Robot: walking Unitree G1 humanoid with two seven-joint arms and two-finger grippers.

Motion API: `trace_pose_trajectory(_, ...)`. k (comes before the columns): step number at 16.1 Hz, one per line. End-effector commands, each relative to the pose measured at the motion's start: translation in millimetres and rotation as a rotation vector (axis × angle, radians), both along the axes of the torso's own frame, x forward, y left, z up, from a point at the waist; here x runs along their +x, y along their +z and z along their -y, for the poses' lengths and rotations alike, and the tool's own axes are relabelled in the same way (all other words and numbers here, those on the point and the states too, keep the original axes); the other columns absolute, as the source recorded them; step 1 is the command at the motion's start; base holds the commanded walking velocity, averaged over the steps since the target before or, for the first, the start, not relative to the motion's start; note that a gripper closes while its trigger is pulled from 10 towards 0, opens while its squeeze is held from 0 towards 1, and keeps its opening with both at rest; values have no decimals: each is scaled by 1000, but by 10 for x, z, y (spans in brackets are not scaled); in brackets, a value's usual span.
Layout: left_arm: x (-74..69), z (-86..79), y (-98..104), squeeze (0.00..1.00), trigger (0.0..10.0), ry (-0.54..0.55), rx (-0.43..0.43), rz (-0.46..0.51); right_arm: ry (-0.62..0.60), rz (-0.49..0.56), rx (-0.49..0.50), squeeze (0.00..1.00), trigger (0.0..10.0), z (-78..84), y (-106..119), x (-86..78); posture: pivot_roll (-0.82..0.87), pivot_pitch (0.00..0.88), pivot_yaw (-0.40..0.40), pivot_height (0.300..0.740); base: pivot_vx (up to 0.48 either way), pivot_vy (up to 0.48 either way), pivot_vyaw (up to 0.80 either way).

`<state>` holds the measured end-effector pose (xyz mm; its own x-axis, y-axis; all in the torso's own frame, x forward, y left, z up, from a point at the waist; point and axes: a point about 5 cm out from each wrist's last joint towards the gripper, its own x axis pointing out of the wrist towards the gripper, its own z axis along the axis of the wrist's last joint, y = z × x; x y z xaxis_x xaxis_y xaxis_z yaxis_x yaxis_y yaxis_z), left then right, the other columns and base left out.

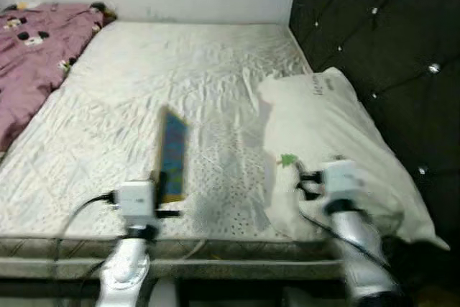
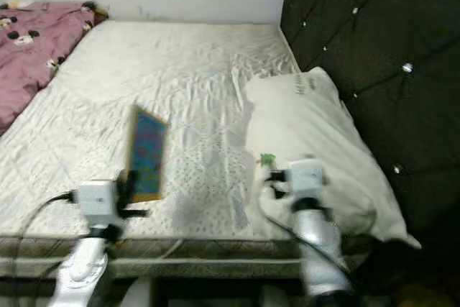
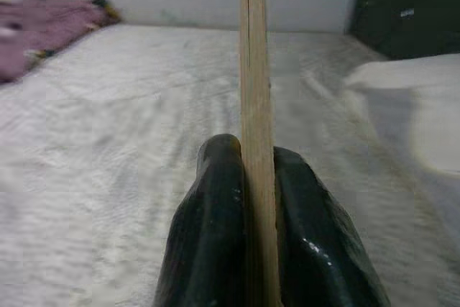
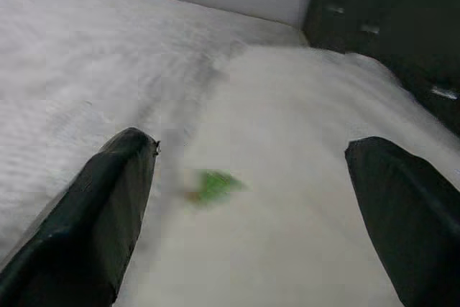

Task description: Clean up the room

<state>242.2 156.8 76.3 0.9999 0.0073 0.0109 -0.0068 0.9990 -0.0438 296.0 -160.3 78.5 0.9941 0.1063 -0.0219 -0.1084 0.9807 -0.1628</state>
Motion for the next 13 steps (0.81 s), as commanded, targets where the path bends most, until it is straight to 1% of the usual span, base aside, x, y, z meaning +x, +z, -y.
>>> trace_pose_trajectory(1,42,42,73,0,10000,-4,-18,31,-32,-3,-15,0,10000,121,-9,-16,3,0,19,603,0,0,569)
trace_pose_trajectory(3,47,39,56,0,10000,2,-15,23,-39,-12,10,0,10000,126,-23,-16,4,0,19,603,0,0,0)
trace_pose_trajectory(7,54,20,28,0,10000,16,-15,11,-29,-9,5,0,10000,126,-18,-14,1,0,15,603,0,0,0)
trace_pose_trajectory(11,138,-17,4,0,10000,46,-58,-4,-20,-10,-3,0,10000,138,-18,-13,-4,0,2,558,0,0,0)
trace_pose_trajectory(13,209,-6,22,0,10000,43,-121,-15,-25,-9,-7,0,10000,161,2,12,-8,0,-9,558,0,0,0)
